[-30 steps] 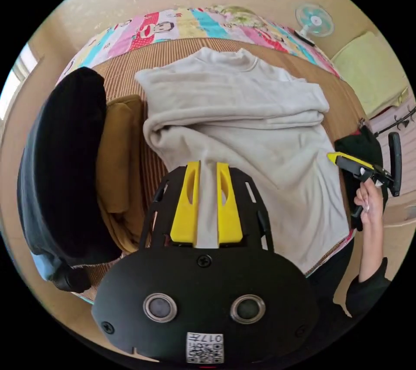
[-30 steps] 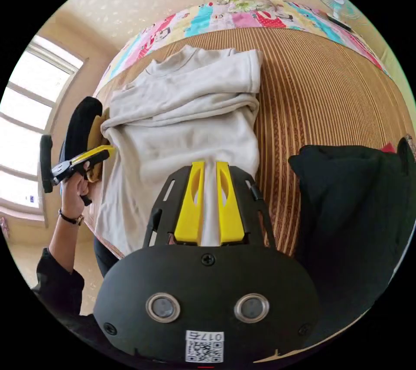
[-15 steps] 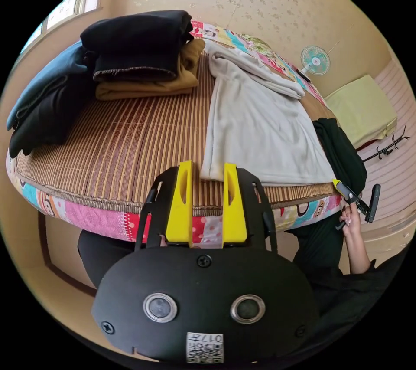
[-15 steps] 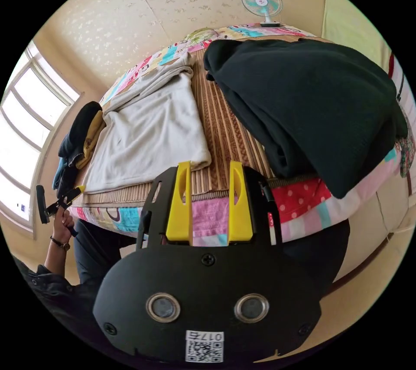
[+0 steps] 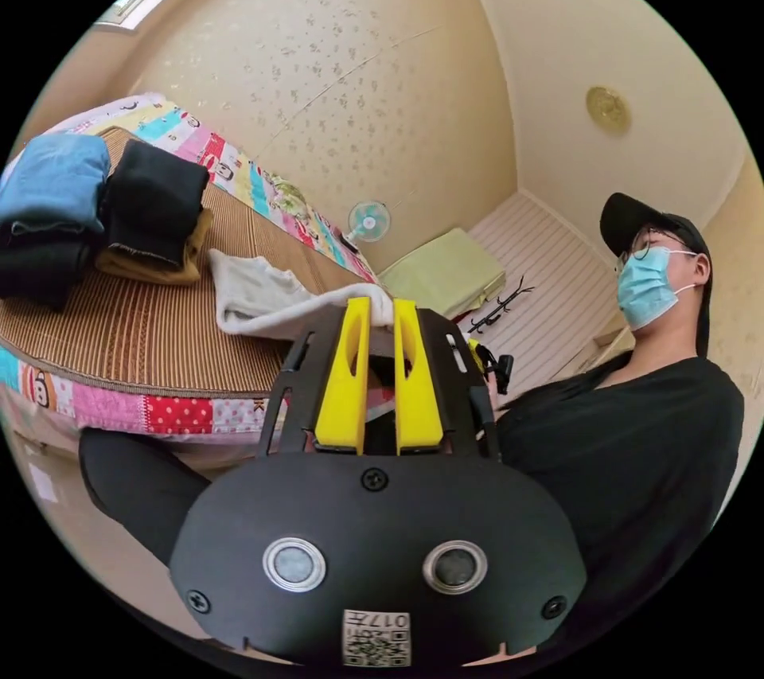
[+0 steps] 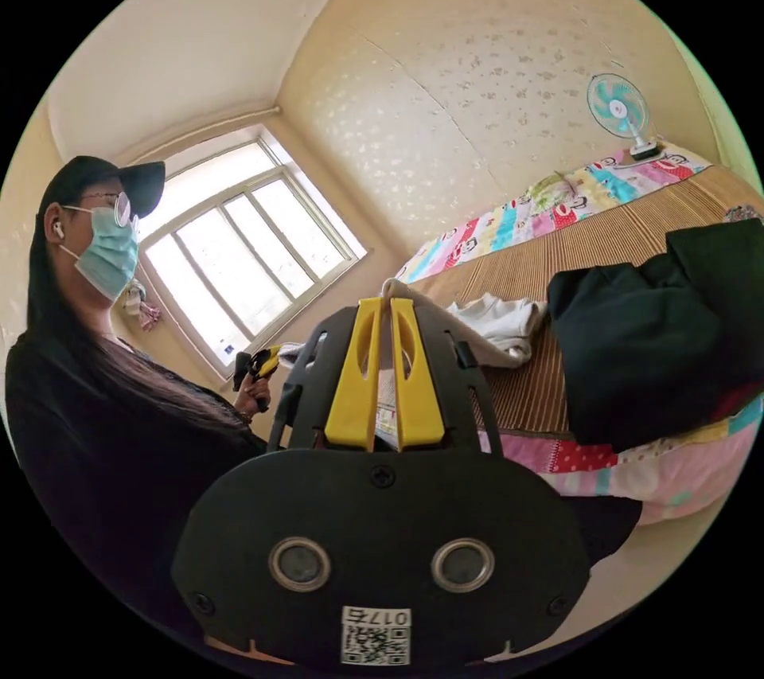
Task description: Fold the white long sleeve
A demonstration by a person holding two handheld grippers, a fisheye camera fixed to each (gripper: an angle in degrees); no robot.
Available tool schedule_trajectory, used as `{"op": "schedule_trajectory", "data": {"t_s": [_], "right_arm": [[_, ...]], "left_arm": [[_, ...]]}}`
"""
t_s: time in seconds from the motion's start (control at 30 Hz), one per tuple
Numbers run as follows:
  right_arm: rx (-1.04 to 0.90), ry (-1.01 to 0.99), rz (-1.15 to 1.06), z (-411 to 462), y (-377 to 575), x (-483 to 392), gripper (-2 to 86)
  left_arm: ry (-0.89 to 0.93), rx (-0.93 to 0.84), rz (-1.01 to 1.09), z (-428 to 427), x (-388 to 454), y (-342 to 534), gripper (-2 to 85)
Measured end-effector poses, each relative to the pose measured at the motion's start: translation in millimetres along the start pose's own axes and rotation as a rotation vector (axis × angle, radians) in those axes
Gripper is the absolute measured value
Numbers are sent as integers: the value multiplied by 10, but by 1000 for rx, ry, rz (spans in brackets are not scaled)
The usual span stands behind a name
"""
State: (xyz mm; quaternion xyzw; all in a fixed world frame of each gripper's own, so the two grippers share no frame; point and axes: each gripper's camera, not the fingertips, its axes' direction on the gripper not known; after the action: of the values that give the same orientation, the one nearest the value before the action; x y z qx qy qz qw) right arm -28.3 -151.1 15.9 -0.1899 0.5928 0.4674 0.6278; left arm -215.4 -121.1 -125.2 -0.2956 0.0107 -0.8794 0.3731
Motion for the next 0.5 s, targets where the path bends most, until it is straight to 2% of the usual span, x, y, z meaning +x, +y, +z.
{"op": "schedule_trajectory", "data": {"t_s": [0.1, 0.17, 0.23, 0.3, 0.33, 0.43, 0.5], "right_arm": [[6, 51, 34, -45, -73, 49, 16], [72, 182, 88, 160, -229, 319, 12], [106, 268, 107, 386, -431, 648, 13], [33, 399, 160, 774, -661, 1040, 17], [-53, 396, 209, 1048, -772, 1244, 22], [-218, 196, 144, 1479, -717, 1236, 56], [-284, 203, 141, 1579, -452, 1184, 84]], "left_arm": [[-113, -4, -39, 79, 12, -140, 52], [-313, -84, -56, 485, -228, -465, 52], [-369, -129, -100, 850, -581, -765, 53], [-362, -152, -148, 1211, -982, -1039, 54], [-372, -168, -208, 1416, -1245, -1166, 55], [-385, -246, -316, 1802, -1718, -1259, 60], [-401, -250, -309, 1846, -1819, -1194, 64]]}}
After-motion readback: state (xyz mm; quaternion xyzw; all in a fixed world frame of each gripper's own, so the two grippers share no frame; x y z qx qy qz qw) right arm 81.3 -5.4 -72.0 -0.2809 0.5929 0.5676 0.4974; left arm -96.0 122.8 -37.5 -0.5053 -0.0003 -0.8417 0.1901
